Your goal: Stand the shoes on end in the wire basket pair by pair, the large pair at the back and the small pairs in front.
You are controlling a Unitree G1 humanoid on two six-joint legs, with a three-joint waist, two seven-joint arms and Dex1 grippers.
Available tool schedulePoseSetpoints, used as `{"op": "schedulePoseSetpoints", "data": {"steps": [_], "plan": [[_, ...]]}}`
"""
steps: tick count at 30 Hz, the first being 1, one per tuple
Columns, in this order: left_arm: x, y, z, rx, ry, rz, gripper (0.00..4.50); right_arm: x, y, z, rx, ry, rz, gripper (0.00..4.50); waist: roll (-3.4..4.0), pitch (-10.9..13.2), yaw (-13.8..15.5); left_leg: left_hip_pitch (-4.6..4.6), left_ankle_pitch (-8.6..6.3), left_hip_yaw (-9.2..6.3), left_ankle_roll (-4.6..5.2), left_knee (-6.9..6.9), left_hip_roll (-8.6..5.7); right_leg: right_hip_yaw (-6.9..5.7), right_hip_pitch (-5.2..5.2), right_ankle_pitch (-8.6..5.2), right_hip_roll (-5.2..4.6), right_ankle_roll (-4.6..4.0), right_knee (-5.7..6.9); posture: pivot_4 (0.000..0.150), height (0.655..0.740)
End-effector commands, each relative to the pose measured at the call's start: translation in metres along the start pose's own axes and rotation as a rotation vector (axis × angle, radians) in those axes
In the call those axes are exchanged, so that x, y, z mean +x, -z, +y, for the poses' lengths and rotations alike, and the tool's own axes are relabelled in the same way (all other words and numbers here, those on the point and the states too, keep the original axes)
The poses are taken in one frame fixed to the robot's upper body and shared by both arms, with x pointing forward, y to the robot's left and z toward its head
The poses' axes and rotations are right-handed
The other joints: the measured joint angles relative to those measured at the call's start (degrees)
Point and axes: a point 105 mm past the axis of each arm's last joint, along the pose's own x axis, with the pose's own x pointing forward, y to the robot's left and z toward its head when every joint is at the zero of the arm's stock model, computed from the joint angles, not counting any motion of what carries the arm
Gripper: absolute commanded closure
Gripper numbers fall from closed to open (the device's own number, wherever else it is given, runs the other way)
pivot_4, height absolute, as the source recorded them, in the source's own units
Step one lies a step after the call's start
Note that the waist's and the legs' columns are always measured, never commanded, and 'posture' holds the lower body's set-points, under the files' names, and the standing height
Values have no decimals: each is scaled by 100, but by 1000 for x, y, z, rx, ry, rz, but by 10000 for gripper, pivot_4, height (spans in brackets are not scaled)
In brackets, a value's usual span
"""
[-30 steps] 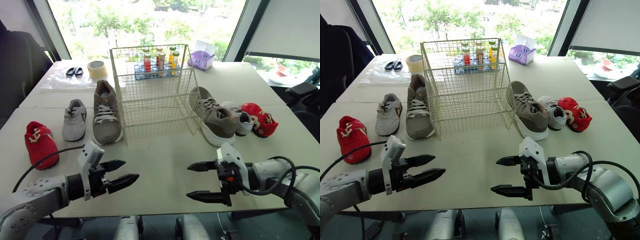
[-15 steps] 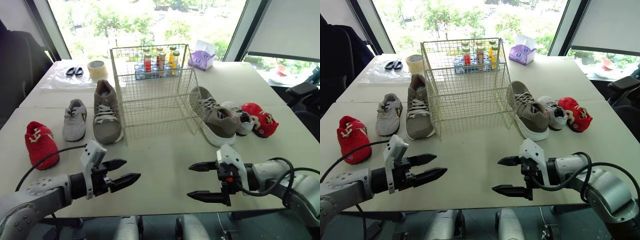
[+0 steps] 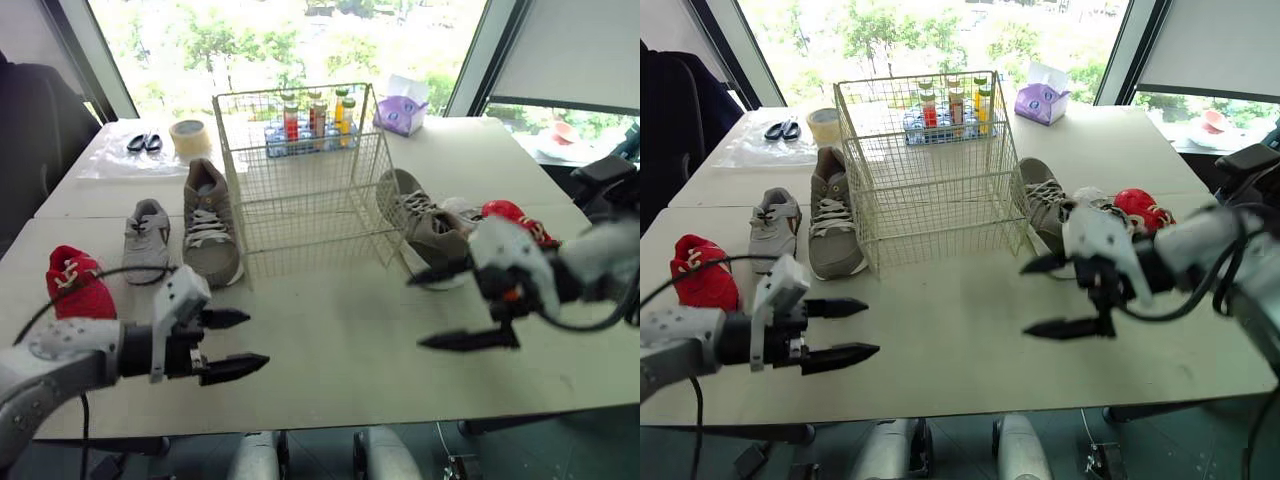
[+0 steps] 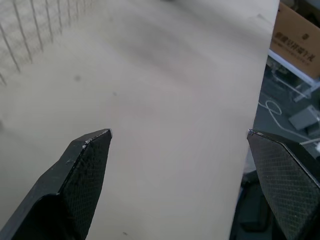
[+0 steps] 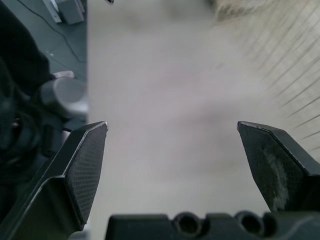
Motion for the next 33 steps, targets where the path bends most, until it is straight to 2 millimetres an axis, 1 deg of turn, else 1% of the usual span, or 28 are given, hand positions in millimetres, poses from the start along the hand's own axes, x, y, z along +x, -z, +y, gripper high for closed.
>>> {"op": "schedulePoseSetpoints", "data": {"steps": [1,2,5,6,8,10,12,14,17,20,24,27,30,32,33], "plan": [[-9,-29,5,88,-3,-51,748,0,-7,-35,-102,43,65,0,-8,4,-14,-6,1,1,1,-8,0,1,-6,0,3,0,-5,1500,6609],[-9,-31,6,92,1,-54,748,1,-8,-39,-116,38,75,0,-9,4,-14,-14,1,4,2,-15,0,1,-10,1,3,0,-10,1500,6609],[-8,-40,-6,131,31,-48,748,20,-12,-55,-204,-47,116,0,-9,4,-27,-17,5,23,0,-59,-6,9,14,8,19,13,-57,1500,6609],[-8,-41,-10,135,35,-47,748,28,-10,-61,-224,-66,135,0,-9,4,-22,-28,13,24,-15,-64,-7,12,6,24,25,43,-66,1500,6609],[-9,-44,-20,127,30,-54,748,41,-2,-72,-246,-97,180,0,-9,5,-21,-33,21,24,-28,-81,-8,11,1,34,30,63,-83,1500,6609],[-10,-46,-34,120,44,-65,748,51,7,-80,-229,-138,211,0,-12,7,-20,-35,21,21,-28,-93,-3,7,-5,35,32,65,-86,1500,6609],[-11,-45,-46,113,53,-62,748,56,10,-84,-218,-173,225,0,-8,11,-3,-34,23,16,-32,-96,1,4,-5,35,32,65,-85,1500,6609],[-12,-46,-52,111,48,-58,748,62,12,-90,-225,-182,249,0,-5,15,-5,-34,30,9,-45,-95,1,-4,-3,35,30,65,-79,1500,6609],[-12,-51,-56,108,38,-72,0,69,19,-95,-236,-194,303,8655,-6,17,-13,-23,41,4,-64,-84,-3,-6,8,34,33,62,-67,1500,6609],[-12,-53,-57,115,21,-74,0,74,30,-97,-231,-210,359,23802,-6,17,-14,-2,41,2,-64,-72,-4,-7,24,27,40,43,-50,1500,6609],[-10,-56,-57,115,6,-90,0,78,31,-94,-196,-230,365,44447,-8,16,-26,10,42,6,-66,-61,-5,-1,19,28,41,45,-7,1500,6609],[-7,-56,-59,118,18,-95,0,78,29,-95,-175,-222,360,44812,-7,16,-19,11,44,-4,-69,-61,0,-6,11,30,51,50,13,1500,6609],[-5,-57,-61,118,33,-99,0,78,20,-97,-95,-186,320,44812,-7,16,-25,12,46,-8,-73,-64,1,-7,8,29,55,49,19,1500,6609],[-3,-56,-65,111,61,-99,0,74,11,-90,-40,-176,293,44812,-7,17,-23,11,47,-8,-74,-65,2,-7,5,29,55,49,22,1500,6609],[-2,-56,-69,103,83,-97,0,71,7,-83,-23,-180,279,44812,-7,17,-4,11,47,-8,-74,-65,2,-7,4,30,55,50,23,1500,6609]]}}
